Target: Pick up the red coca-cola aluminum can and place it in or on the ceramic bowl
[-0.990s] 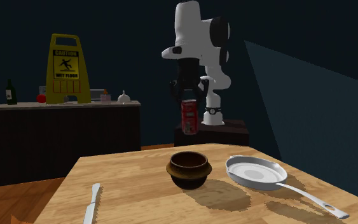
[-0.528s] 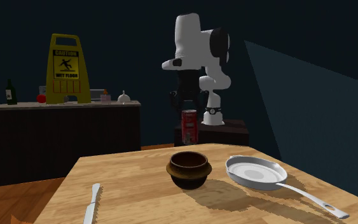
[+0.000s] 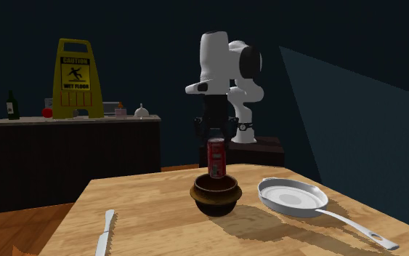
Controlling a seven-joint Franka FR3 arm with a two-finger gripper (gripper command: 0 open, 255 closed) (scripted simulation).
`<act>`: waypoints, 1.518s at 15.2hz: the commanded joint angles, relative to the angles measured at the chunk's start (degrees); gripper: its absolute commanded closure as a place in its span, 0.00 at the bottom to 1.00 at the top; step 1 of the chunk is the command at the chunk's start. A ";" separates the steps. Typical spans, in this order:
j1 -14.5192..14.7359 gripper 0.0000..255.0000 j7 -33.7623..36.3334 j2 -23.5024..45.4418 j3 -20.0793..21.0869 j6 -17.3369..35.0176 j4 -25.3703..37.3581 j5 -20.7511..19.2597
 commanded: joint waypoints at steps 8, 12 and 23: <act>0.02 1.00 -0.03 1.11 0.06 1.61 -0.44 0.06; 0.03 0.00 -0.03 1.09 0.06 1.63 -0.47 0.06; -0.11 0.00 0.12 -1.36 -0.08 -3.85 2.55 -0.12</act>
